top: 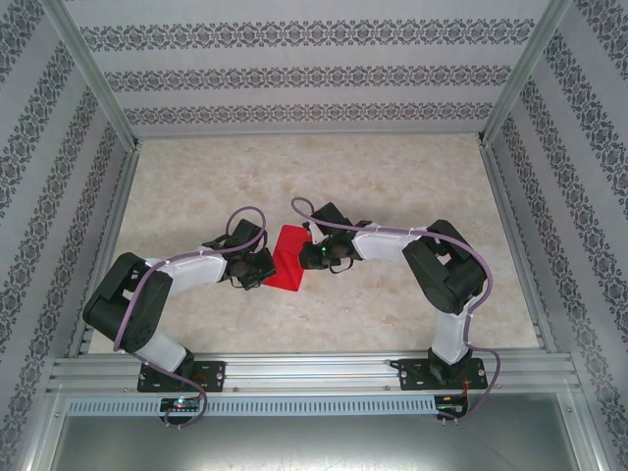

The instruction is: Fold a paper plane with a square sheet of paper (pick it up from the middle)

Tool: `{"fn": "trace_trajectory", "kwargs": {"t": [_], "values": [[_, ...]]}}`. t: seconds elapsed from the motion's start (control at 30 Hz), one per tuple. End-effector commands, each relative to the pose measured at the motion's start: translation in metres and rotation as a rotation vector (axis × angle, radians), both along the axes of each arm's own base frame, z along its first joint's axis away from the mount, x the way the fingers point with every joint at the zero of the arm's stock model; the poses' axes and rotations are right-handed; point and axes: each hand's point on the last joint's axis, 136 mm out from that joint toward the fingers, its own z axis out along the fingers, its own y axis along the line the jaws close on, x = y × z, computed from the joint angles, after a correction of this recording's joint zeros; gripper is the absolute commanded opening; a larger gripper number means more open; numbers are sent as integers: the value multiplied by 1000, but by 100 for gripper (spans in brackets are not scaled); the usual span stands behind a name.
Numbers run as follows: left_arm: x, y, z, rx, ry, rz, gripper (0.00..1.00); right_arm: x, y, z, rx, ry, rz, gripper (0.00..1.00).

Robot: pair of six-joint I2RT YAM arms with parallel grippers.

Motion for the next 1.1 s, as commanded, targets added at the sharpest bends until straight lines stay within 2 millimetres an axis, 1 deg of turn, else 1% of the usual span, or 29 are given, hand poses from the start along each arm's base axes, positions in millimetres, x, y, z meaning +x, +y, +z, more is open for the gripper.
{"fn": "trace_trajectory", "kwargs": {"t": [0.0, 0.1, 0.23, 0.43, 0.67, 0.8, 0.97, 1.07], "values": [[-7, 13, -8, 66, 41, 4, 0, 1, -2, -9, -32, 17, 14, 6], [-7, 14, -7, 68, 41, 6, 0, 1, -7, -14, -47, 26, -6, 6], [-7, 14, -7, 70, 41, 6, 0, 0, -9, -13, -47, 20, -14, 6], [-8, 14, -8, 71, 43, 4, 0, 4, -8, -1, -32, -9, -14, 6], [-8, 15, -8, 72, 43, 5, 0, 4, -8, -5, -35, 5, -17, 6], [-8, 15, -7, 72, 41, 6, 0, 3, -7, 1, -24, -9, -16, 5], [-7, 14, -7, 70, 42, 3, 0, 4, -9, -8, -39, 13, -21, 5], [-8, 15, -7, 75, 40, 6, 0, 1, -7, -9, -32, 16, -24, 5]]}}
